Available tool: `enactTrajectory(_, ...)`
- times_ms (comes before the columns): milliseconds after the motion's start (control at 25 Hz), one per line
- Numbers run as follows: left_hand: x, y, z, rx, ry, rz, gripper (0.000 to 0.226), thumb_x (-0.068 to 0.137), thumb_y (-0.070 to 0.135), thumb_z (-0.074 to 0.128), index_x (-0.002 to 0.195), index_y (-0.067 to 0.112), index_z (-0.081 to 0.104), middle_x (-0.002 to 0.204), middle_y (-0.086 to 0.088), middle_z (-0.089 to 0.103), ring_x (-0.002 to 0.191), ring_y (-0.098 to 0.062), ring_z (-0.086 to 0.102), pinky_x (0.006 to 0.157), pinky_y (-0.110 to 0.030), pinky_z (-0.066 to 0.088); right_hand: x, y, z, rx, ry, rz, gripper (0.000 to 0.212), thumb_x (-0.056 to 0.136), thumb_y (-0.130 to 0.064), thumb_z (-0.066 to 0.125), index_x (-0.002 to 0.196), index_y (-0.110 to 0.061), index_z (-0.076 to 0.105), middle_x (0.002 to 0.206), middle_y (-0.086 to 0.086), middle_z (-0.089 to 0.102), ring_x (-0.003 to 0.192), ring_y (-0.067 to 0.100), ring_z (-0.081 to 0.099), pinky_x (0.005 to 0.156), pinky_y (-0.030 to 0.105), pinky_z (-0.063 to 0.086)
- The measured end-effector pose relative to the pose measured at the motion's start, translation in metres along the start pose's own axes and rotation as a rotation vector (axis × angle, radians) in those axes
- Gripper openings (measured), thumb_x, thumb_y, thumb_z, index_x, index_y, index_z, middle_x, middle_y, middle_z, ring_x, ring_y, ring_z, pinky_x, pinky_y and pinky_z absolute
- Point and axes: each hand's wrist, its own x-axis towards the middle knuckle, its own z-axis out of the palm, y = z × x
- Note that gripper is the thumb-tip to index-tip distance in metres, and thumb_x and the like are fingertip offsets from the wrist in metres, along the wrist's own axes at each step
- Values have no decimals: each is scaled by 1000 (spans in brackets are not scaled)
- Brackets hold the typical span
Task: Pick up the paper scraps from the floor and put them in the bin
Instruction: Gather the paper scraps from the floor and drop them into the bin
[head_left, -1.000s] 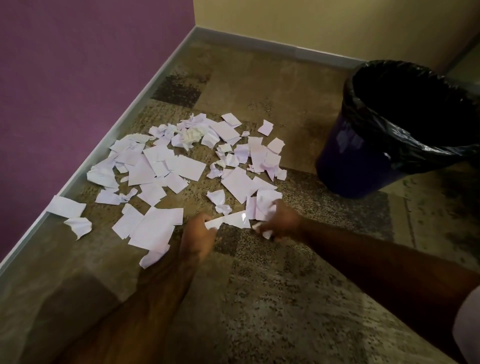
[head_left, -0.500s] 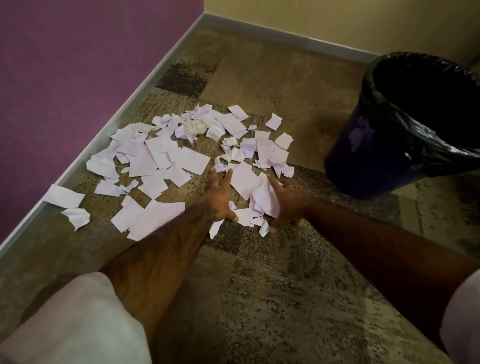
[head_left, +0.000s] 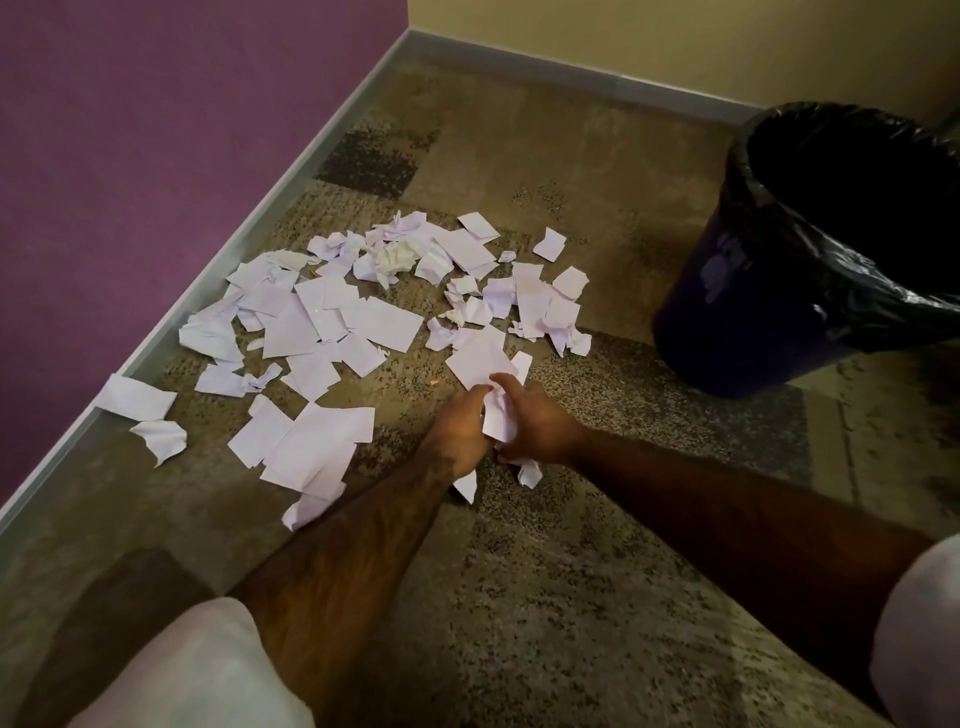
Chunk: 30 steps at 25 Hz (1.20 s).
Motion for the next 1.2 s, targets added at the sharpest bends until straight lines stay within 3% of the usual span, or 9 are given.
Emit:
enactTrajectory(120, -3, 5, 0, -119, 16, -88, 24, 86, 15, 67, 109, 7, 67, 104, -12, 72, 83, -21, 64, 69, -25, 46, -7, 3, -2, 371, -14, 107, 48, 78, -1, 76, 119, -9, 54, 109, 17, 63, 85, 29, 69, 64, 48, 62)
enactTrajectory(200, -3, 7, -8, -232, 6, -130, 19, 83, 11, 72, 101, 8, 68, 93, -13, 73, 70, -24, 69, 62, -28, 55, -13, 3, -11, 552, -55, 161, 31, 84, 1, 71, 110, -4, 56, 102, 22, 64, 72, 26, 69, 59, 43, 60)
enactTrajectory(400, 9, 45, -49, -386, -43, -78, 15, 80, 4, 75, 90, 10, 65, 72, -10, 70, 54, -17, 68, 59, -25, 54, -31, -17, -78, 562, -3, 127, 31, 85, 7, 67, 114, -1, 59, 95, 19, 70, 67, 21, 70, 60, 36, 61)
enactTrajectory(560, 22, 100, -96, -465, -41, 27, 17, 79, 1, 74, 94, 2, 67, 84, -16, 72, 64, -22, 70, 66, -31, 57, -61, -28, -153, 382, 155, 102, 16, 83, 4, 71, 96, -1, 63, 85, 16, 69, 66, 19, 71, 54, 30, 59)
enactTrajectory(720, 30, 183, -134, -619, -71, 223, 18, 79, -6, 71, 95, 0, 67, 79, -12, 69, 60, -16, 64, 55, -25, 55, -96, -26, -239, 177, 454, 100, 19, 73, -5, 77, 87, 6, 69, 81, 21, 71, 72, 32, 69, 65, 45, 58)
enactTrajectory(840, 39, 246, -150, -416, -113, 357, 13, 80, 3, 74, 91, 7, 70, 87, -10, 71, 72, -17, 66, 63, -27, 57, -134, -6, -296, 324, 589, 172, 15, 74, 2, 74, 85, 1, 64, 80, 19, 68, 72, 32, 71, 67, 50, 62)
enactTrajectory(960, 53, 296, -143, -409, -122, 336, 7, 80, -7, 68, 82, 0, 68, 85, -16, 68, 70, -22, 64, 58, -26, 60, -168, 27, -335, 468, 802, 294, 23, 75, 12, 71, 74, -7, 57, 72, 12, 54, 75, 34, 66, 62, 52, 61)
enactTrajectory(1080, 61, 334, -117, -550, -162, 217, 7, 83, -2, 68, 81, 4, 66, 85, -13, 65, 73, -19, 63, 60, -24, 59, -186, 51, -345, 577, 852, 440, 17, 85, 8, 62, 80, -7, 58, 76, 12, 55, 68, 28, 64, 45, 33, 57)
enactTrajectory(1200, 58, 354, -92, -724, -238, 160, 13, 86, 1, 68, 95, 9, 62, 105, -10, 62, 83, -16, 62, 69, -26, 61, -191, 69, -342, 606, 784, 523, 18, 86, 3, 64, 78, -9, 54, 77, 7, 58, 72, 21, 65, 43, 21, 54)
